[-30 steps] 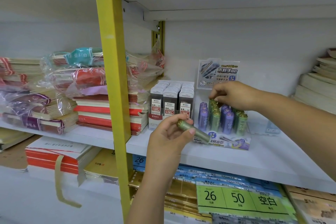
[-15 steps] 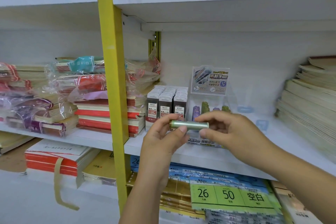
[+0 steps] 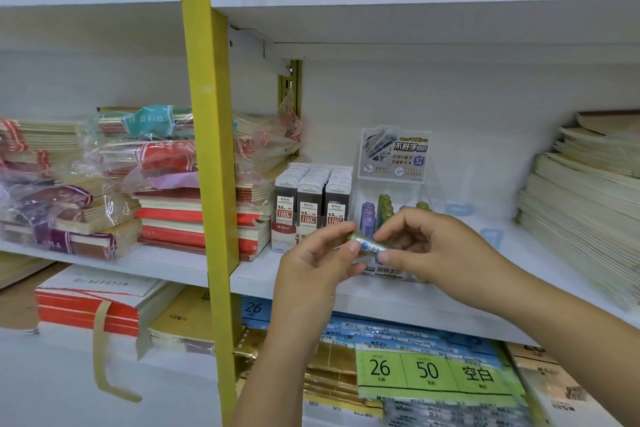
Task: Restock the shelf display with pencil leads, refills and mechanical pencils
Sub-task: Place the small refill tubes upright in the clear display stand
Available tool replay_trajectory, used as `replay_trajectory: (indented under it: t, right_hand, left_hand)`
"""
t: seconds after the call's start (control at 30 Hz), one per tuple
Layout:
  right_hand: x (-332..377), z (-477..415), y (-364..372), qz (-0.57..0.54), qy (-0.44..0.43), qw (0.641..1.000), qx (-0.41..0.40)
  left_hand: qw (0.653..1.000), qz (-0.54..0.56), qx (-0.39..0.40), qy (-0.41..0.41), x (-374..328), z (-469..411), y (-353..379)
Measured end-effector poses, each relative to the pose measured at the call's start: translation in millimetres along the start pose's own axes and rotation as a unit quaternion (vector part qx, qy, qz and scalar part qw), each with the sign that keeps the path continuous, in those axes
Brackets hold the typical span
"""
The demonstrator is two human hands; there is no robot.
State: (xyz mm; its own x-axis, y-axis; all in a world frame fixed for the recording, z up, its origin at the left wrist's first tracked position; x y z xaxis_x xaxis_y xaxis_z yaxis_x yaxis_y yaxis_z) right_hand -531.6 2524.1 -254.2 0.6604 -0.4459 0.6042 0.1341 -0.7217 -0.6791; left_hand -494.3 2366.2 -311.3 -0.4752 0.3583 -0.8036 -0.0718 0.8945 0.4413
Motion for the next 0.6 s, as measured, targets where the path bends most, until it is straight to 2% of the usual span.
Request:
replay_trajectory:
  t: [0.17, 0.27, 0.33, 0.43, 0.53, 0.6]
  right_hand:
    - [0.9, -3.3, 1.6, 0.027, -0.022, 0.998, 0.047]
    - [-3.9, -3.4, 2.2, -0.038, -0.001, 0.998, 0.056]
    - [-8.3, -4.2, -1.4, -0.093, 0.017, 0.994, 0.047]
    - [-8.5, -10.1, -18.5, -0.093, 0.006, 0.996, -0.005]
    - [-7.2, -27.4, -45.2, -0.109, -0.007, 0.992, -0.067]
    - [-11.7, -43.6, -67.9, -0.108, -0.007, 0.987, -0.121]
  left_hand:
    - [0.999, -0.040, -0.011, 0.025, 3.1, -3.3, 6.2]
    - [0.999, -0.047, -0.004, 0.012, 7.5, -6.1, 5.9]
    - [0.995, -0.100, -0.002, 0.019, 11.2, -7.2, 4.5]
    - [0.962, -0.264, 0.005, 0.067, 14.2, -6.5, 5.4]
    - [0.906, -0.403, 0.022, 0.126, 18.1, -3.4, 11.3]
    - [0.871, -0.457, 0.028, 0.177, 20.4, -1.7, 13.4]
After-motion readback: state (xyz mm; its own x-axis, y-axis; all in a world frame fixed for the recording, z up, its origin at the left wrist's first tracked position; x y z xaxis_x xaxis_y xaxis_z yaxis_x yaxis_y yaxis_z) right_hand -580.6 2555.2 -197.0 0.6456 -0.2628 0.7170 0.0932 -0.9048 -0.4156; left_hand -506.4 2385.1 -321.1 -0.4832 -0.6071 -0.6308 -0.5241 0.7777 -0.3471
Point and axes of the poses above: each hand's wrist, its own z-axis away from the middle knuckle, its own y-axis out of the palm, x = y × z, the point moved 4 cm from there along -z, towards the middle knuckle, and after that the axes turned 6 degrees about z, right-handed, at the moved point
